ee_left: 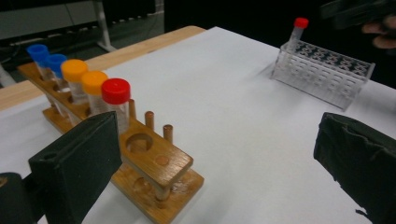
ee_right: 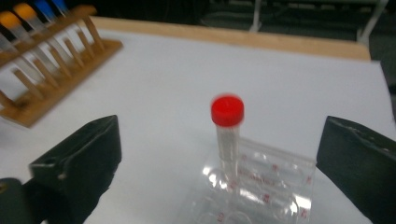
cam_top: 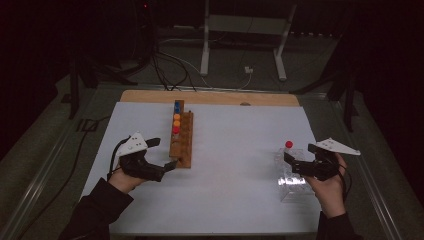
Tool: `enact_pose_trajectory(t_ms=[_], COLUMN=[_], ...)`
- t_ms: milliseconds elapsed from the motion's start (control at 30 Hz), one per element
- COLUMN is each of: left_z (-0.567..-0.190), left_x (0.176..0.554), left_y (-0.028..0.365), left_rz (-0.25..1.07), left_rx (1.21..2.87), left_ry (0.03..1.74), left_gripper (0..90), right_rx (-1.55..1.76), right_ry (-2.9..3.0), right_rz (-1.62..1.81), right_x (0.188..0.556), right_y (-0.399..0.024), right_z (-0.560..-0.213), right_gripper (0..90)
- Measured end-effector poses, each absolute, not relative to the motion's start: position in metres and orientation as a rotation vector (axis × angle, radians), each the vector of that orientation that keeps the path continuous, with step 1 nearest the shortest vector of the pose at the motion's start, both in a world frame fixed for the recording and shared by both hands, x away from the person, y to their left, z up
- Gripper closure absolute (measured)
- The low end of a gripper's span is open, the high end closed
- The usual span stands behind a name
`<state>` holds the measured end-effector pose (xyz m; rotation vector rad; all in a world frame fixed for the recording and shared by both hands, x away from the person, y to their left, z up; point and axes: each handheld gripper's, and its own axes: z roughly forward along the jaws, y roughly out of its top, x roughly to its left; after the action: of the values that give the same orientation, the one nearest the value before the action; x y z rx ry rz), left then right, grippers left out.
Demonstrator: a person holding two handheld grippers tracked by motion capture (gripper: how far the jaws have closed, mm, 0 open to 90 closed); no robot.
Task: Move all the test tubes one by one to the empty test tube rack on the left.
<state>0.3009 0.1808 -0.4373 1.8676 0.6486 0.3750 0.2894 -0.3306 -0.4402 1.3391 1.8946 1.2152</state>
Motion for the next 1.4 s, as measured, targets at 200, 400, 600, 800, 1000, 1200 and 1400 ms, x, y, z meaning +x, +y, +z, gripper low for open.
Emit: enact_pose_trajectory(t_ms=[200, 400, 600, 800, 1000, 1200, 1400], left_z=[-0.44, -0.442, -0.442, -0.443, -0.443, -0.441, -0.437], left_x=[0.301, 0.302, 0.302, 0.302, 0.303, 0.301, 0.3], left_y=[0.18, 0.179, 0.18, 0.18, 0.179, 0.179, 0.174], left_rz=[0.367, 0.363, 0.361, 0.363, 0.354, 0.374, 0.366], left_rx=[1.875, 1.883, 1.885, 1.891, 1.896, 1.909, 1.92], left_ry=[0.65, 0.653, 0.654, 0.652, 0.647, 0.637, 0.608], left_gripper=[1.7, 1.7, 1.7, 1.8, 1.8, 1.8, 1.9], right_rx=[1.363, 1.364, 1.351, 1.345, 1.303, 1.252, 1.174], right_ry=[1.945, 2.004, 2.043, 2.039, 1.982, 1.914, 1.885], right_rz=[1.123, 1.037, 1.025, 1.021, 1.062, 1.095, 1.157], right_x=[0.303, 0.315, 0.321, 0.322, 0.313, 0.299, 0.283], right_y=[-0.328, -0.326, -0.324, -0.324, -0.326, -0.326, -0.321], right_z=[-0.458, -0.464, -0.466, -0.463, -0.448, -0.425, -0.405], right_gripper=[32.2, 55.9, 66.0, 75.1, 75.2, 75.2, 75.2])
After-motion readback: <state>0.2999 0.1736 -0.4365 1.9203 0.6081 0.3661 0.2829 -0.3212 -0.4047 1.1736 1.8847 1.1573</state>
